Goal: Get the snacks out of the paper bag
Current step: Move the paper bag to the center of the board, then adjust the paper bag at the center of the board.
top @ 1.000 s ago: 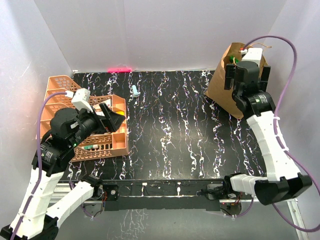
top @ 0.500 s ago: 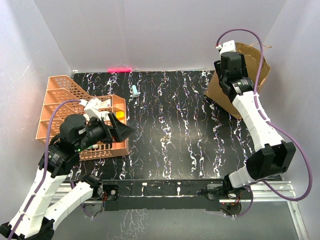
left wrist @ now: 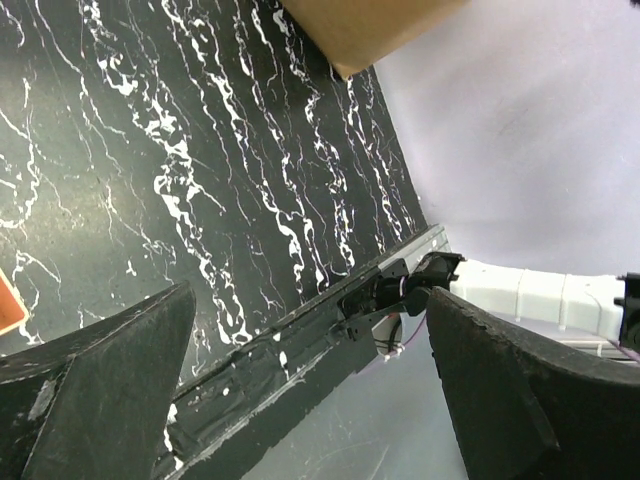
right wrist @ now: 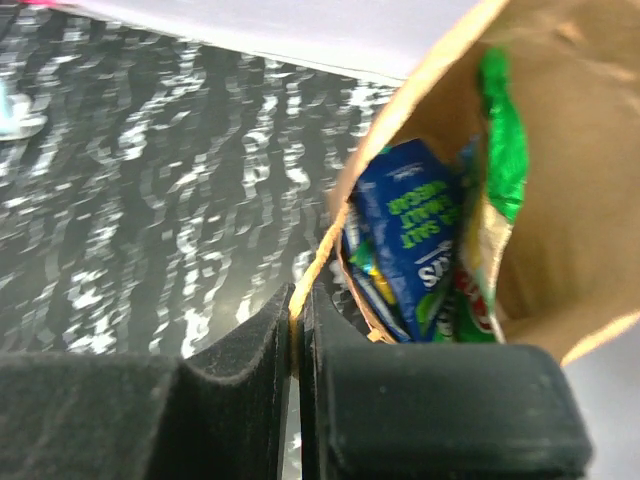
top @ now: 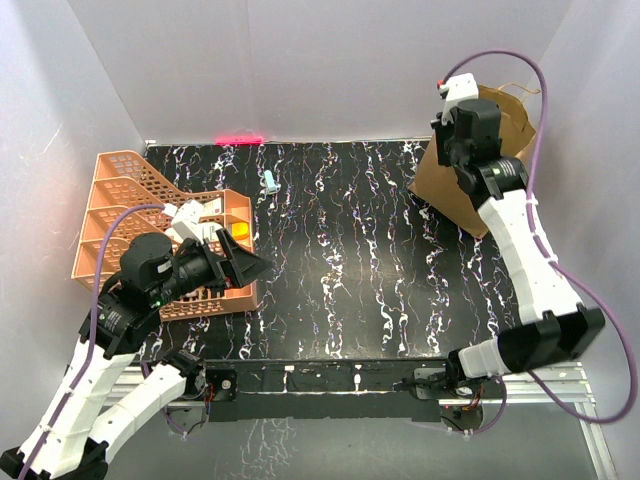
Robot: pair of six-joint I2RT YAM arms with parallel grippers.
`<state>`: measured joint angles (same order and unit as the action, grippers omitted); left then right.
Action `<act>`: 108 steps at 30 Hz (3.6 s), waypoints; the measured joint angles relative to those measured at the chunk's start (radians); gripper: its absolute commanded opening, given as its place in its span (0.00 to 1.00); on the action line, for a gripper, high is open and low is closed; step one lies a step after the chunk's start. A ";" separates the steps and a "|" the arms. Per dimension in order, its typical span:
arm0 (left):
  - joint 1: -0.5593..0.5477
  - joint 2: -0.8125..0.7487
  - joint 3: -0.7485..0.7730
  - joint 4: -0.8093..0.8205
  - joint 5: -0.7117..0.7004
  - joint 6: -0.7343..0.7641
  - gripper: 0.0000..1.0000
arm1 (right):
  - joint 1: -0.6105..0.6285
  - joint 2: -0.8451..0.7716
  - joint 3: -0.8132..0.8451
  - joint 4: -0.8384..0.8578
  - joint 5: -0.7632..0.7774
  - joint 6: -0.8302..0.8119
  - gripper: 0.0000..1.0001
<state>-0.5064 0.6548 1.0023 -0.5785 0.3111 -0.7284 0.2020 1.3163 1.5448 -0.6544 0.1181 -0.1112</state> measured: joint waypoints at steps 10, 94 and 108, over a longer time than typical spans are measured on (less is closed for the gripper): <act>0.000 0.037 -0.002 0.128 0.015 -0.015 0.98 | 0.027 -0.180 -0.180 0.001 -0.398 0.225 0.07; -0.072 0.561 0.054 0.794 0.263 -0.333 0.00 | 0.671 -0.683 -0.238 -0.280 0.386 0.791 0.98; 0.113 0.758 0.407 0.457 0.213 -0.214 0.00 | 0.671 -0.655 -0.247 -0.341 0.391 0.796 0.98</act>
<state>-0.3935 1.4132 1.4090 -0.1211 0.5243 -0.9424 0.8734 0.6613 1.2980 -0.9951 0.5091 0.6846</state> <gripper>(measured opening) 0.007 0.979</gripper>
